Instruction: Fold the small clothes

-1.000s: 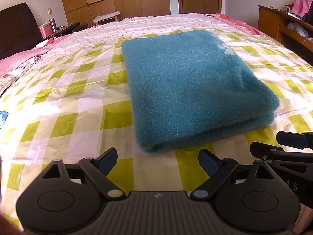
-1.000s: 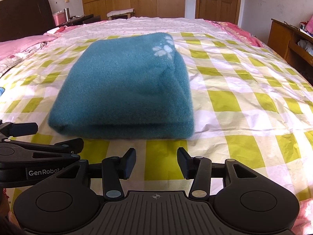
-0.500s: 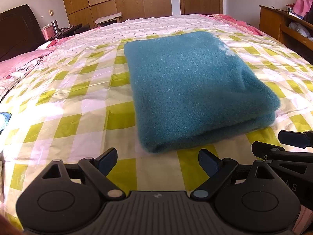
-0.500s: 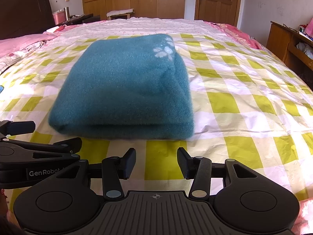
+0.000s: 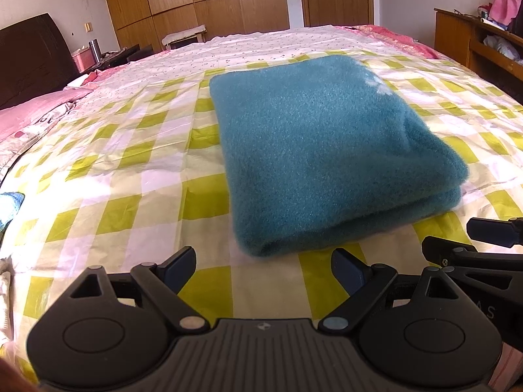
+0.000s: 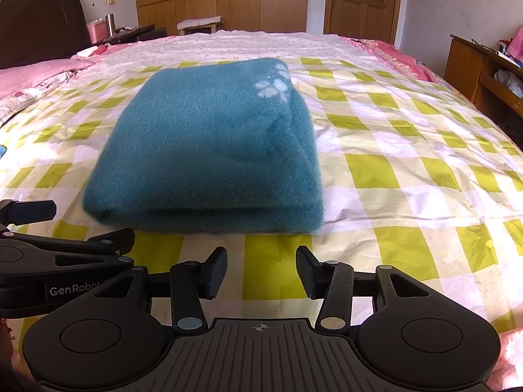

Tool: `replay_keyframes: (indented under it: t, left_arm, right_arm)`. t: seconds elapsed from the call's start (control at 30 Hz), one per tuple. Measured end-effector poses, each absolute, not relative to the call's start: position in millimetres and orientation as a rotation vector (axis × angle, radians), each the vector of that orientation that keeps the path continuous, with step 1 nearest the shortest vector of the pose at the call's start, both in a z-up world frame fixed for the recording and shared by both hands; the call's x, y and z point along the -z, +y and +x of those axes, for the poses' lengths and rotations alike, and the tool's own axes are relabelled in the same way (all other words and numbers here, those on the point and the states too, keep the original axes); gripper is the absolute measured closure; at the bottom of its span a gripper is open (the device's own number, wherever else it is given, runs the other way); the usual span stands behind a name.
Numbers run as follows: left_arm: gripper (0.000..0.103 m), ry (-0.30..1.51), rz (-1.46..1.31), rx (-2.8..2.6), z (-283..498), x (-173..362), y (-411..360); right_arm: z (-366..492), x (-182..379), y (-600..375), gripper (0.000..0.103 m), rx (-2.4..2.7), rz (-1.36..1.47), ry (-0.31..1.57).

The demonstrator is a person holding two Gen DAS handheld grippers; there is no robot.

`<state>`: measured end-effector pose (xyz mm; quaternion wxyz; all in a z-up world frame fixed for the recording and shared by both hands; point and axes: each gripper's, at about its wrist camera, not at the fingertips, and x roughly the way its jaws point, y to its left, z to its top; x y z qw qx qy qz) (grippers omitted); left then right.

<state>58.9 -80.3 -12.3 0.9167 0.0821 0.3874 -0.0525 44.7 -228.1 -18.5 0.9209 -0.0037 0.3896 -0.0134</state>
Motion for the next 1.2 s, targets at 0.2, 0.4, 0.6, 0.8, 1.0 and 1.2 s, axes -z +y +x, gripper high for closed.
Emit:
replay_keyframes:
  t: [0.2,0.4,0.6,0.8,1.0,1.2]
  left_arm:
    - [0.008,0.801,0.159,0.111,60.4,13.8,-78.5]
    - [0.009,0.807,0.151,0.115,62.6,15.6,-77.8]
    - [0.009,0.810,0.145,0.116,63.5,16.5,-78.0]
    - [0.009,0.811,0.144,0.116,63.8,17.3,-78.1]
    - [0.013,0.813,0.138,0.122,63.6,17.5,-77.7]
    - [0.014,0.817,0.130,0.124,63.7,17.4,-77.1]
  right_arm:
    - [45.1,19.3,-226.4,0.057,0.032,-0.010,0.801]
    - [45.9,19.8,-223.6,0.057,0.038,-0.019,0.799]
    - [47.1,20.9,-224.5,0.057,0.042,-0.013,0.803]
    - [48.0,21.8,-224.7,0.057,0.042,-0.009,0.807]
    - [48.6,23.2,-223.4,0.057,0.038,-0.013,0.812]
    - [49.0,23.4,-223.6,0.057,0.039,-0.009,0.814]
